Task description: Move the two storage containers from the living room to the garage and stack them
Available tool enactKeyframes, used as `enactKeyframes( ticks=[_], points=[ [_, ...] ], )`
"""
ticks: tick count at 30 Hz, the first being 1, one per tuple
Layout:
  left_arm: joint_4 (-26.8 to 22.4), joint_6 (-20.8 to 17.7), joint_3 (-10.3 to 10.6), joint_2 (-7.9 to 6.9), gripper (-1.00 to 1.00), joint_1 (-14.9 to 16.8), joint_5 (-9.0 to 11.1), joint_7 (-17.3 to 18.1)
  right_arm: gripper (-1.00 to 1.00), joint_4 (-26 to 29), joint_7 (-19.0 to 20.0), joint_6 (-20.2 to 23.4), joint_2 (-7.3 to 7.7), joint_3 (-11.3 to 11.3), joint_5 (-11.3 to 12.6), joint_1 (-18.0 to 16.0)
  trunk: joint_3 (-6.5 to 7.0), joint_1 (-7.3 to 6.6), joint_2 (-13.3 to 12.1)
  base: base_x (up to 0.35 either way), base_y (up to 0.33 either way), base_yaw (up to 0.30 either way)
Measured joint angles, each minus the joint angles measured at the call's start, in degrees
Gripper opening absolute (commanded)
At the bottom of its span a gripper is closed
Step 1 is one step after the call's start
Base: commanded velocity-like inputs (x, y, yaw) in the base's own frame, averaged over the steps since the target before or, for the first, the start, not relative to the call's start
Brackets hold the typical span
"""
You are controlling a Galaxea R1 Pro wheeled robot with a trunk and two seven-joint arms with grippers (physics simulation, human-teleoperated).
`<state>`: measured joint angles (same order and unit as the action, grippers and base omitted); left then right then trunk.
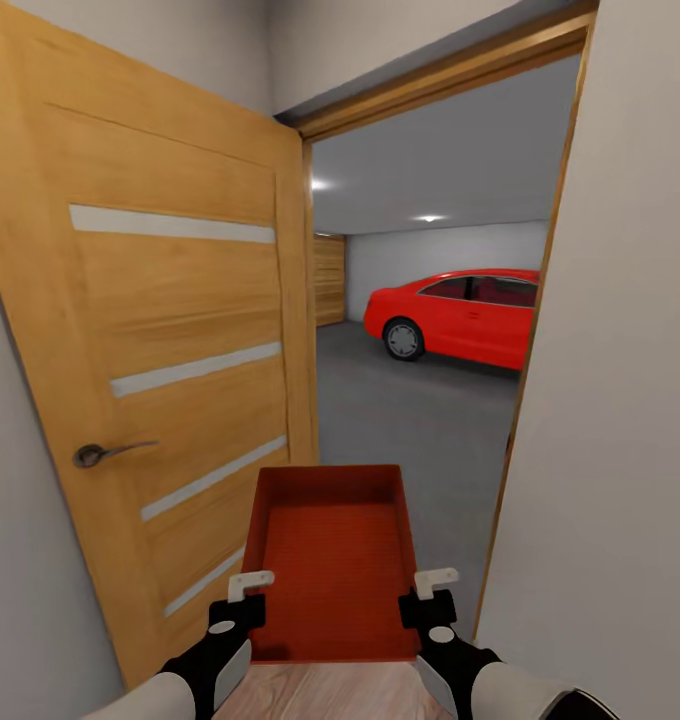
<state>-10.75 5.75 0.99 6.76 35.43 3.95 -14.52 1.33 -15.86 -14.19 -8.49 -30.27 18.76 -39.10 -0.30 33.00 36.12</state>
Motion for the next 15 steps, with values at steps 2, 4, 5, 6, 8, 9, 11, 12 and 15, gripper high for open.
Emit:
enactKeyframes(
  ticks=[2, 4, 5, 6, 8, 9, 11, 12, 15],
  points=[
    [0.0, 0.0, 0.0, 0.0, -1.0, 0.0, 0.0, 0.0, -1.0, 0.1, 0.0, 0.0, 0.01, 0.0, 0.0, 0.0, 0.0, 0.01, 0.0, 0.052, 0.039, -0.286],
    [0.0, 0.0, 0.0, 0.0, -1.0, 0.0, 0.0, 0.0, -1.0, 0.0, 0.0, 0.0, 0.0, 0.0, 0.0, 0.0, 0.0, 0.01, 0.0, 0.024, 0.018, -0.286],
    [0.0, 0.0, 0.0, 0.0, -1.0, 0.0, 0.0, 0.0, -1.0, 0.0, 0.0, 0.0, 0.0, 0.0, 0.0, 0.0, 0.0, 0.01, 0.0, 0.012, 0.009, -0.286],
    [0.0, 0.0, 0.0, -0.01, -1.0, 0.0, 0.0, 0.0, -1.0, 0.0, 0.0, 0.0, -0.01, 0.0, 0.0, 0.0, 0.0, 0.01, 0.0, 0.008, 0.006, -0.286],
    [-0.1, 0.0, 0.0, -0.01, -1.0, 0.0, 0.0, 0.0, -1.0, 0.0, 0.0, 0.0, -0.01, 0.0, 0.0, 0.0, 0.0, 0.02, 0.0, 0.004, 0.003, -0.286],
    [-0.1, 0.0, 0.0, -0.01, -1.0, 0.0, 0.0, 0.0, -1.0, 0.1, 0.0, 0.0, 0.0, 0.0, 0.0, 0.0, 0.0, 0.02, 0.0, 0.003, 0.002, -0.286],
    [-0.1, 0.0, 0.0, -0.01, -1.0, 0.0, 0.0, 0.0, -1.0, 0.0, 0.0, 0.0, -0.01, 0.0, 0.0, 0.0, 0.0, 0.01, 0.0, 0.039, 0.013, -0.286],
    [-0.1, 0.0, 0.0, -0.01, -1.0, 0.0, 0.0, 0.0, -1.0, 0.0, 0.0, 0.0, -0.01, 0.0, 0.0, 0.0, 0.0, 0.01, 0.0, 0.085, 0.049, -0.286],
    [0.0, 0.0, 0.1, 0.0, -1.0, 0.0, 0.0, 0.0, -1.0, 0.1, -0.1, 0.0, 0.01, 0.0, 0.0, 0.0, 0.0, 0.0, 0.0, 0.172, 0.137, -0.286]
  ],
)
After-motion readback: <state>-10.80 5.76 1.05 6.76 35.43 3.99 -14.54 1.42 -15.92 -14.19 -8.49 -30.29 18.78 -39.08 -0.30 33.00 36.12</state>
